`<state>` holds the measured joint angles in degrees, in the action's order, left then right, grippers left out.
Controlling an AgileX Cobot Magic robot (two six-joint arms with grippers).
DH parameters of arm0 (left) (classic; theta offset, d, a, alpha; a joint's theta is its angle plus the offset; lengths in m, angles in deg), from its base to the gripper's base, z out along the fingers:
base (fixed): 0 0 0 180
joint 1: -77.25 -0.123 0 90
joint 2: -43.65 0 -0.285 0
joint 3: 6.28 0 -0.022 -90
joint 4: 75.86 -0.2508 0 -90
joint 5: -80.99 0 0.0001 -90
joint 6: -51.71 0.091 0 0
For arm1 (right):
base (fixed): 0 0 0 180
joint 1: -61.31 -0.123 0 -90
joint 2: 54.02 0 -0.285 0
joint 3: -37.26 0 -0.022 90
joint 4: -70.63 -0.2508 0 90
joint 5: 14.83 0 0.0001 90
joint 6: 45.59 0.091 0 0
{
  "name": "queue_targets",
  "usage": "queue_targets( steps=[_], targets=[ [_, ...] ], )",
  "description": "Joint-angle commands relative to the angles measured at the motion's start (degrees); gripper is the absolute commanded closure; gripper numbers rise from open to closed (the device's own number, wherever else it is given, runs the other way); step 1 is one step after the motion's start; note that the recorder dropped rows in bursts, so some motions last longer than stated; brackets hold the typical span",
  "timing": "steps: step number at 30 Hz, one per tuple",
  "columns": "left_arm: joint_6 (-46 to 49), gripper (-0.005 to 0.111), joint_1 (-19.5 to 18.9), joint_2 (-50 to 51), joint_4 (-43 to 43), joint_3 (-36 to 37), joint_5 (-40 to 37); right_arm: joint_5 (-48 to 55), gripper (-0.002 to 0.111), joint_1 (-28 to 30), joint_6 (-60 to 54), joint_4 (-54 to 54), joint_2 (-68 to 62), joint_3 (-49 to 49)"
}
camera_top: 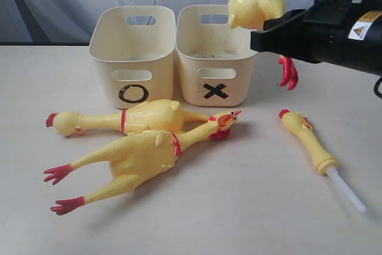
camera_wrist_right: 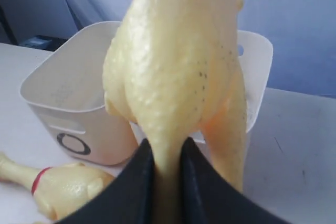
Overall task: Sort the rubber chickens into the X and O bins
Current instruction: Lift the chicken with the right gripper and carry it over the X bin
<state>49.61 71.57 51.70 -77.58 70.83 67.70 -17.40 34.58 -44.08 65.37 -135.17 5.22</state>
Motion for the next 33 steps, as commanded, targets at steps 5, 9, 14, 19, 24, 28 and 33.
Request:
queue_targets(
  steps=[5,9,14,19,24,28,33],
  targets=[
    [-0.2,0.107,0.0,-0.3,0.0,0.1,0.4,-5.2,0.109,-0.1,0.1,-0.7,-16.6,8.9],
    [-0.2,0.107,0.0,-0.3,0.0,0.1,0.4,0.3,0.109,-0.1,0.1,-0.7,-21.4,18.0],
    [-0.2,0.107,0.0,-0.3,0.0,0.1,0.4,7.7,0.109,-0.1,0.1,-1.4,-26.1,26.5],
    [-0.2,0.107,0.0,-0.3,0.0,0.1,0.4,14.2,0.109,0.0,0.8,-1.4,-30.1,32.8],
    [-0.2,0.107,0.0,-0.3,0.0,0.1,0.4,15.9,0.109,0.0,1.9,-1.3,-31.9,34.6],
    [-0.2,0.107,0.0,-0.3,0.0,0.1,0.4,15.0,0.109,0.0,2.2,-1.3,-32.2,34.6],
    [-0.2,0.107,0.0,-0.3,0.0,0.1,0.4,14.4,0.104,0.8,2.2,-1.3,-32.2,34.6]
  ],
)
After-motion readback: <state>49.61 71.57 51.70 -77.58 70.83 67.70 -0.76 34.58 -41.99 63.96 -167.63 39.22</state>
